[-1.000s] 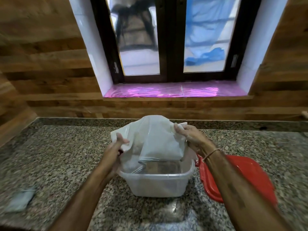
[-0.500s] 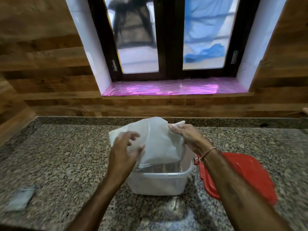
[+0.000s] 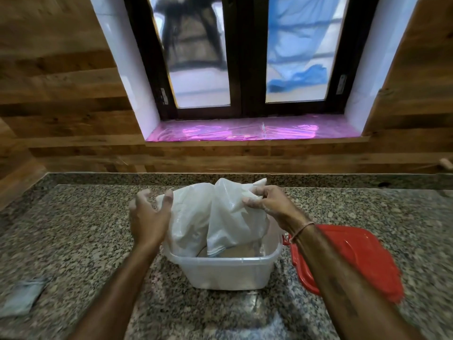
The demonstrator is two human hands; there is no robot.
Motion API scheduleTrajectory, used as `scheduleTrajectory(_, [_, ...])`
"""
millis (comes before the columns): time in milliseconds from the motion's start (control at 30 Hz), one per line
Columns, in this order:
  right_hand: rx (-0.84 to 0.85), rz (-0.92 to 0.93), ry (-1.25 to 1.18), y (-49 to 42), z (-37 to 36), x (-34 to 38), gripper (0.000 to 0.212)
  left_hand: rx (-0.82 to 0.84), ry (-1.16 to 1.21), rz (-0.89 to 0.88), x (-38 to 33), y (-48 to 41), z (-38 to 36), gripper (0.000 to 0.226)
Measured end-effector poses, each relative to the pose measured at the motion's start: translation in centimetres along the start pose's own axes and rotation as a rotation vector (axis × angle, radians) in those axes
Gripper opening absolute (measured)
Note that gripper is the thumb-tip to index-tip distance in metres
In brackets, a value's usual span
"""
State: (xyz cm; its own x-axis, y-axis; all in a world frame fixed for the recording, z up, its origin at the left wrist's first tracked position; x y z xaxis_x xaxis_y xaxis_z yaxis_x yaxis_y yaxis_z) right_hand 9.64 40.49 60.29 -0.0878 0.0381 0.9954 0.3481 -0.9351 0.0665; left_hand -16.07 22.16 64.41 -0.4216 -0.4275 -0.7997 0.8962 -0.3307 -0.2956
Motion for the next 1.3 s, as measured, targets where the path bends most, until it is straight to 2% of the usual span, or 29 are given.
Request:
scheduleTrajectory(33, [0.002, 0.0, 0.004, 0.0, -0.1, 0.0, 0.024, 0.163, 0.096, 0.245, 1.4, -0.9, -1.3, 0.065])
scheduleTrajectory(67, [0.006, 0.003, 0.006, 0.0, -0.1, 0.0, 0.024, 0.305, 0.177, 0.403, 2.0, -1.2, -2.6, 0.069])
scheduleTrajectory(100, [0.011, 0.006, 0.012, 0.0, -0.2, -0.1, 0.023, 0.395, 0.243, 0.483, 2.3, -1.6, -3.4, 0.068])
scheduleTrajectory(133, [0.01, 0.011, 0.02, -0.1, -0.2, -0.1, 0.021, 0.425, 0.299, 0.516, 2.4, -2.0, -4.0, 0.062])
scheduleTrajectory(200, [0.011, 0.02, 0.041, -0.1, -0.4, -0.1, 0.017, 0.365, 0.397, 0.551, 2.6, -2.3, -4.4, 0.042])
scheduleTrajectory(300, [-0.003, 0.047, 0.091, -0.2, -0.5, -0.2, 0.004, 0.276, 0.453, 0.515, 3.1, -1.8, -4.4, 0.027])
scheduleTrajectory(400, [-0.05, 0.127, 0.117, 0.0, -0.4, 0.1, 0.014, 0.219, 0.553, 0.472, 3.3, -0.8, -3.8, 0.019])
scheduleTrajectory(500, [-0.135, 0.066, -0.092, 0.4, 0.5, 0.2, 0.019, 0.262, 0.744, 0.449, 3.1, 0.4, -3.3, 0.007])
scheduleTrajectory(600, [-0.226, -0.087, -0.326, 0.4, 1.3, -0.5, 0.028, 0.333, 0.918, 0.449, 3.2, 1.1, -2.8, 0.009])
scheduleTrajectory(667, [-0.273, -0.122, -0.369, 0.2, 1.3, -0.4, 0.044, 0.356, 0.943, 0.44, 3.4, 1.3, -2.4, 0.017])
scheduleTrajectory(733, [-0.303, -0.117, -0.31, -0.5, 1.1, -0.1, 0.063, 0.375, 0.915, 0.426, 3.5, 1.6, -2.2, 0.022])
scheduleTrajectory(800, [-0.281, -0.097, -0.189, -1.2, 0.8, 0.7, 0.069, 0.393, 0.887, 0.416, 3.7, 1.8, -2.1, 0.028])
scheduleTrajectory(867, [-0.227, -0.125, -0.171, -2.0, 0.3, 1.2, 0.063, 0.403, 0.879, 0.397, 3.7, 1.9, -1.9, 0.033])
scheduleTrajectory(967, [-0.206, -0.158, -0.196, -2.5, -0.1, 1.5, 0.033, 0.392, 0.873, 0.369, 3.1, 2.1, -1.3, 0.04])
scheduleTrajectory(1100, [-0.251, -0.124, -0.206, -3.0, 1.2, 1.6, 0.008, 0.32, 0.829, 0.246, 2.3, 1.7, -0.3, 0.017])
scheduleTrajectory(1300, [-0.153, 0.021, -0.408, -3.2, 2.3, 3.2, 0.011, 0.243, 0.747, 0.125, 1.9, 1.0, 1.2, 0.025])
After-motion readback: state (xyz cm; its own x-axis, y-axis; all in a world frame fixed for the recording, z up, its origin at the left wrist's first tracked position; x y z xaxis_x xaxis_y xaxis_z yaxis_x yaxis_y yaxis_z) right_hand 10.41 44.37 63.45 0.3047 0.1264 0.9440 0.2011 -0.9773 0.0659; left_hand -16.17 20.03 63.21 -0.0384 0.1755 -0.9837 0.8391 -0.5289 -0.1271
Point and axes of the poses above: each hand's wrist, its own y-axis away from the middle knuckle, its own z-axis out of the back of the hand, x = y × z, the point moved 6 cm from there along -y, towards the middle knuckle, and after that the axes turned 14 degrees about -x, right-handed, at the moved point
